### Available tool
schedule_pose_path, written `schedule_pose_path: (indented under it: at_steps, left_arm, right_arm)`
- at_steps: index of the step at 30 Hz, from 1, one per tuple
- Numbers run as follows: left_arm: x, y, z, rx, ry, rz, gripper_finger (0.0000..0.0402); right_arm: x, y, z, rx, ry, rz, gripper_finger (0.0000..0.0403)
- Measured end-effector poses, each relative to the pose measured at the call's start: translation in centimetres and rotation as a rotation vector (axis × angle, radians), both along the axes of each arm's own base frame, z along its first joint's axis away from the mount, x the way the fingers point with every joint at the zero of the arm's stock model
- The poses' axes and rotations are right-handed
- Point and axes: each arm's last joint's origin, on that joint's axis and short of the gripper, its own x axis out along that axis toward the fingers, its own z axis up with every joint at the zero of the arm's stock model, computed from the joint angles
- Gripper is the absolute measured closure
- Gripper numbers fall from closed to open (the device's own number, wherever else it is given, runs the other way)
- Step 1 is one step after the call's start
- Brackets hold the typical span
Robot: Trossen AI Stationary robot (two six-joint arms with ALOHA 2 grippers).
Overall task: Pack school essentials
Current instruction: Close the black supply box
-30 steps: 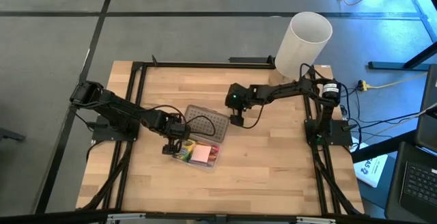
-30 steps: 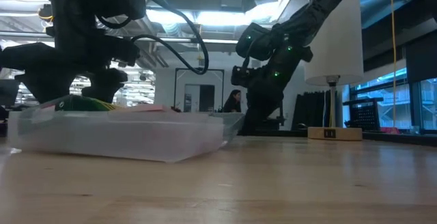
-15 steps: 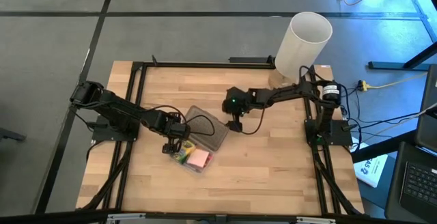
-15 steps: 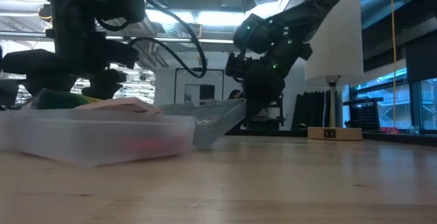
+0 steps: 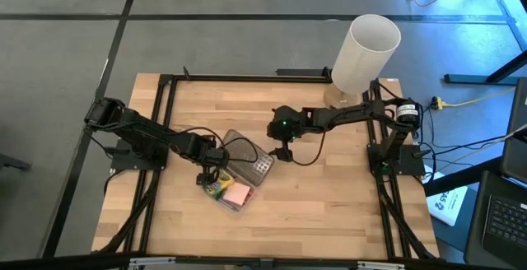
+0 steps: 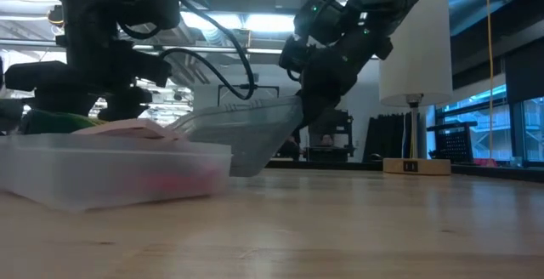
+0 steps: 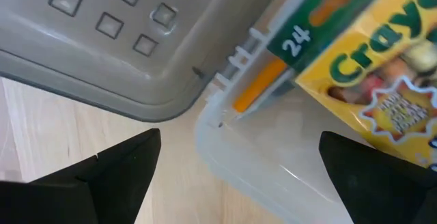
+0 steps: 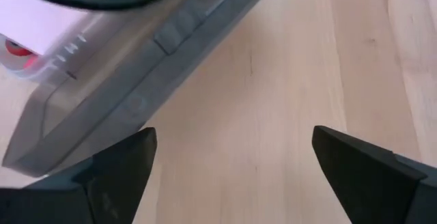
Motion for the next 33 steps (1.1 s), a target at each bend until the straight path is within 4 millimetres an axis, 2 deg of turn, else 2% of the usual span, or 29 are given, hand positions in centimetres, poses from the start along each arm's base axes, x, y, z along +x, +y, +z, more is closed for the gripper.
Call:
schedule_pose_path:
  at_steps: [3, 11, 19, 27, 33]
  left_arm:
    - [0.1, 0.0, 0.3, 0.011, 0.000, 0.003, 0.0008]
    - [0.8, 0.1, 2.6, 0.099, 0.022, 0.011, 0.0008]
    - [1.1, -0.2, 4.3, 0.109, 0.031, 0.003, 0.0008]
    - [1.3, -1.6, 7.8, 0.141, 0.012, 0.001, 0.0008]
    - [0.5, -2.5, 11.0, 0.120, -0.115, 0.014, 0.0008]
  right_arm:
    - [0.1, 0.2, 0.1, 0.000, -0.013, 0.009, 0.0008]
    - [0.7, 0.5, 1.0, 0.040, -0.084, 0.066, 0.0008]
    - [1.6, 1.5, 2.4, -0.010, -0.144, 0.143, 0.0008]
    - [2.1, 2.4, 3.2, -0.040, -0.175, 0.191, 0.0008]
    - [2.6, 3.0, 4.2, -0.048, -0.207, 0.212, 0.0008]
